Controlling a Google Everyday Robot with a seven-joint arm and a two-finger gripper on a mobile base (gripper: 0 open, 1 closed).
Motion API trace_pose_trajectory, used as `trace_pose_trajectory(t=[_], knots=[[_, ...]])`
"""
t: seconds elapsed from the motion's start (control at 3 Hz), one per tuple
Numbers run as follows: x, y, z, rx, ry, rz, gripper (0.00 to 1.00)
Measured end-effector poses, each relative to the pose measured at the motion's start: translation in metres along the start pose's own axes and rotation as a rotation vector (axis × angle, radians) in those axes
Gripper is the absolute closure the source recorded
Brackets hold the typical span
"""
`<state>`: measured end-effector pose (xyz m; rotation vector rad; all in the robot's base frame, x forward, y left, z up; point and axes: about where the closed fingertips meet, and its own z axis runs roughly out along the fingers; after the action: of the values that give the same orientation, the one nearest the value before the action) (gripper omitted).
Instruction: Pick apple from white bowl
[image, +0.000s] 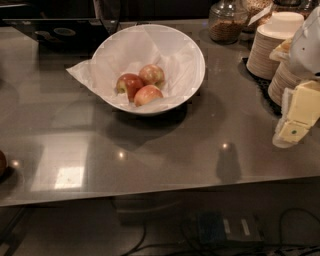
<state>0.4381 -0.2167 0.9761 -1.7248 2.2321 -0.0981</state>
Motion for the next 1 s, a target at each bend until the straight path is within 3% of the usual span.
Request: trace_pose_trajectory(t=[0.33, 0.67, 1.0], knots=[[0.000, 0.000, 0.000, 0.000, -0.001, 0.000, 0.00], [-0.009, -0.004, -0.005, 0.015, -0.046, -0.001, 0.00], [-0.039, -0.026, 0.001, 0.016, -0.180, -0.023, 0.00]])
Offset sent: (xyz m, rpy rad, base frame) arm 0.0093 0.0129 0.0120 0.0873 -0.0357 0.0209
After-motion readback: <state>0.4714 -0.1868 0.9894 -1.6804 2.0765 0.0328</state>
